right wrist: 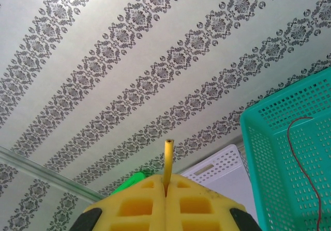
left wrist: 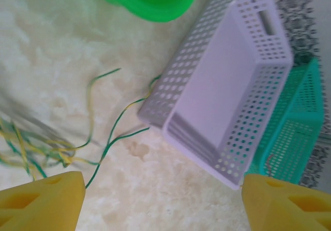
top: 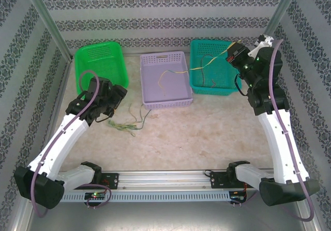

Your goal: Untangle the cables

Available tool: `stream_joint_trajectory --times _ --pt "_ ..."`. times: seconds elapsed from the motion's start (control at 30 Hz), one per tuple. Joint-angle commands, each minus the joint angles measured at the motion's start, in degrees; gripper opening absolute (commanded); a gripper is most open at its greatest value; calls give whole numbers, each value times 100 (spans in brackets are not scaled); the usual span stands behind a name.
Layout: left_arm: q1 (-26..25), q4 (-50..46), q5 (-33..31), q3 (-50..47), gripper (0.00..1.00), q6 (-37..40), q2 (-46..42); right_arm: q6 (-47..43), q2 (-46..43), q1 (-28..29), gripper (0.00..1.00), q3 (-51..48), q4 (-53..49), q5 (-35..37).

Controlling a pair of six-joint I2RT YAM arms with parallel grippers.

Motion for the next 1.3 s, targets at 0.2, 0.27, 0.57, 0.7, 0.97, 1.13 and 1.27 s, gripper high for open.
stream_joint_trajectory --times 0.2,0.27,0.57,0.7,0.97,1.13,1.27 --pt "52 -248 196 193 80 -832 -30 13 -63 106 0 -265 458 -161" --pt "-28 158 487 315 80 -1323 161 123 -91 113 0 -424 656 -302" --pt "-905 1551 726 1492 84 -3689 1526 -126 -195 347 0 -1232 1681 -803" --pt "-1181 1746 854 1851 76 -4104 1996 -96 -158 489 0 -1390 1942 -791" --pt "-1191 1419 1105 2356 61 -3950 2404 -62 -101 559 0 -1319 2042 -819" --pt "-1302 376 888 3012 68 -3688 2260 -264 -67 575 0 -1234 1962 -528" --pt "-1490 72 574 3092 72 -3932 1937 -344 -2 647 0 -1268 2234 -216"
